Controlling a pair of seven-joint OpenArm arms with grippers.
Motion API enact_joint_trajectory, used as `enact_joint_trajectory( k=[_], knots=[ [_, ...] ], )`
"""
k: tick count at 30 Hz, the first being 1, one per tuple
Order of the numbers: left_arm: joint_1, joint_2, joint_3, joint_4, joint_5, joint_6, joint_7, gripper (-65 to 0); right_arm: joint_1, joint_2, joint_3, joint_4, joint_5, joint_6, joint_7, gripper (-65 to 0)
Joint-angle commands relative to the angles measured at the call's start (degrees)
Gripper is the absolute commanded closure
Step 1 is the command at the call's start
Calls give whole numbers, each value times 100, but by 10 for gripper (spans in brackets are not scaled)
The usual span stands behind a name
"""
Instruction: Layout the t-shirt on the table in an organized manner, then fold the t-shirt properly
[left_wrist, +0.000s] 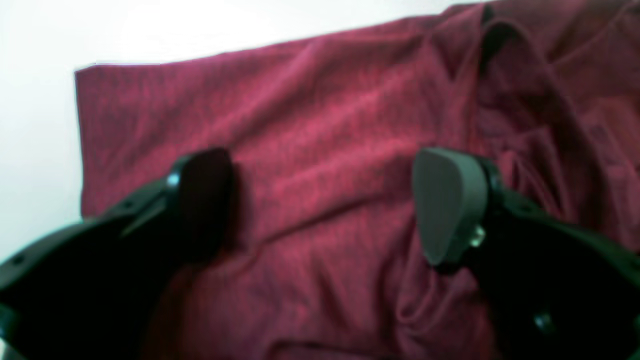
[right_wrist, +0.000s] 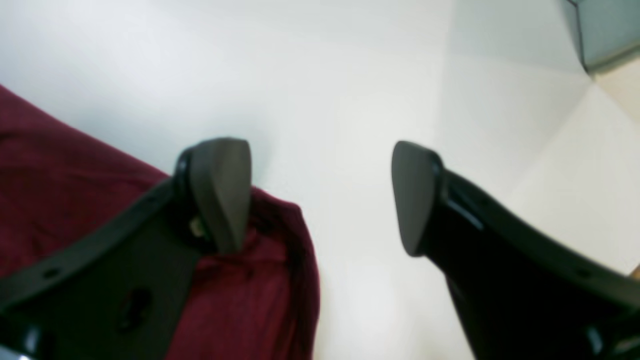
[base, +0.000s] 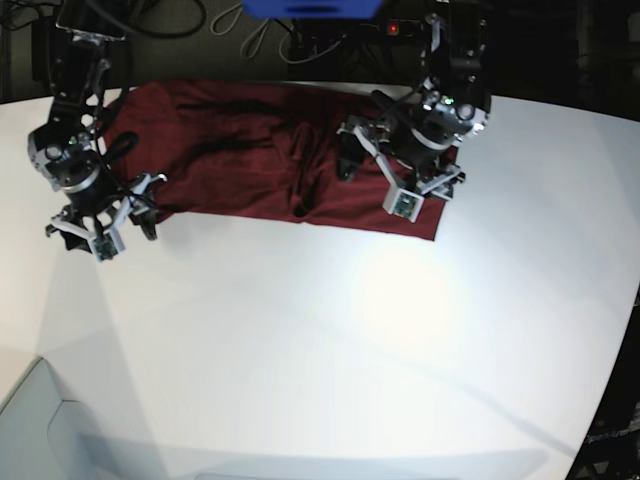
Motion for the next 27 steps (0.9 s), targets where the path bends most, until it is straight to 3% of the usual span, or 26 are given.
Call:
enact_joint_trajectory(
  k=[1, 16, 20, 27],
  knots=[
    [-52, 19, -6, -1, -24, -13, -49, -547, -42, 52, 19, 89, 78, 3, 164, -440],
    [-87, -8, -50, -194, -24, -13, -58, -547, -156, 52, 10, -412, 86, 12, 173, -432],
    [-87, -8, -50, -238, -24, -13, -58, -547, -147, 52, 10, -412, 86, 12, 173, -355],
    [-87, -8, -50, -247, -24, -13, -58, -547, -121, 52, 10, -429, 86, 78, 181, -119]
  ],
)
